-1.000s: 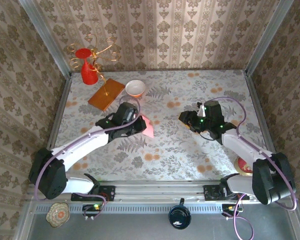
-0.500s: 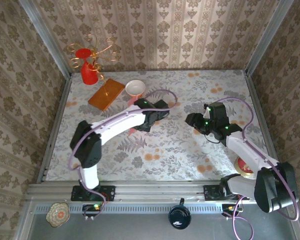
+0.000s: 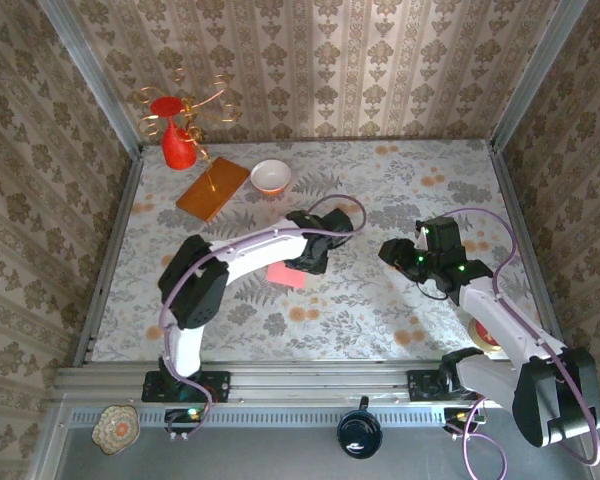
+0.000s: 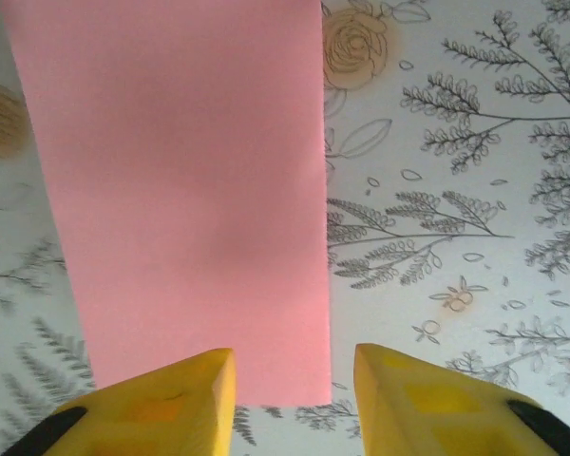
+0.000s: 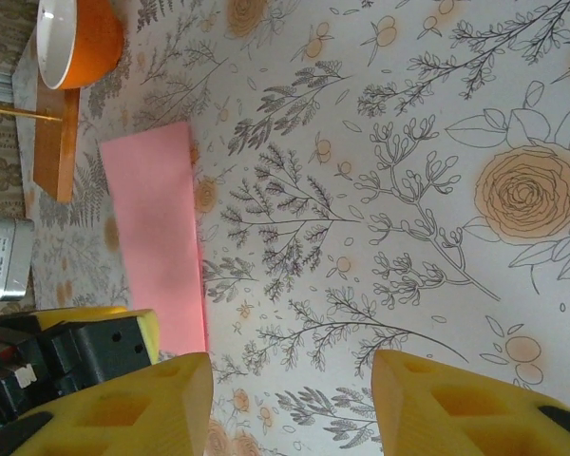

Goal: Fold a paper plane with a square sheet of paper (pick it up from the middle)
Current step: Turn over the paper at the center of the table, then third fold the triangle at the center of the table.

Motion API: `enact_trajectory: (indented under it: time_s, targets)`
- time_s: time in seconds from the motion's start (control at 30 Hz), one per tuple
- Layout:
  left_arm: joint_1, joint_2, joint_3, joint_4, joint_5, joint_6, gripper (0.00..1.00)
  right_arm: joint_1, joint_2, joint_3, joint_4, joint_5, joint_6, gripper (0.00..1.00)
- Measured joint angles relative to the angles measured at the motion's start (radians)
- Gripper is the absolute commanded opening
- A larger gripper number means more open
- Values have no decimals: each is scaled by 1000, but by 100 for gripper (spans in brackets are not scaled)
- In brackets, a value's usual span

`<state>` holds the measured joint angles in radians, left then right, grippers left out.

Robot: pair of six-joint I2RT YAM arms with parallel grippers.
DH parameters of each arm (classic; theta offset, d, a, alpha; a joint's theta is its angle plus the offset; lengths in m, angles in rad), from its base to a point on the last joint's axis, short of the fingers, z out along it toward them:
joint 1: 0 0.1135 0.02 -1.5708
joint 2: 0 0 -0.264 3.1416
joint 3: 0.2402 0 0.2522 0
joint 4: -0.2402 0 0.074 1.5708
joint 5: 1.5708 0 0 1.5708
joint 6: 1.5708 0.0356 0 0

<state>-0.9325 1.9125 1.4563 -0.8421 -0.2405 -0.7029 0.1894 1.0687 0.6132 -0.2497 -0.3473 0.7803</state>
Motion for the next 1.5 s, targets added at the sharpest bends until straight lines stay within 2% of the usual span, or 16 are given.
enact_trajectory:
  time_s: [0.2,0.33,0.47,0.67,0.77,1.03,1.23,1.5]
  targets:
    - [143,-228,-241,250,206,-26,59,46,98,46,-2,-2,-8,52]
    - [239,-390,-395,375,285,-53,69,175,221,153,0,12,-14,55]
    - [360,-533,-569,461,346,-88,86,320,381,271,24,30,2,55]
    - [567,-734,-800,538,430,-105,96,488,608,424,50,50,47,52]
    - [628,-784,-851,558,475,-104,100,525,688,490,51,54,66,51]
    - [711,-793,-861,573,588,-56,100,549,840,640,42,63,113,50]
    - [712,-737,-861,597,658,-51,100,545,932,747,6,79,114,50]
    - [711,-715,-861,599,712,-33,100,514,964,760,-41,79,85,49]
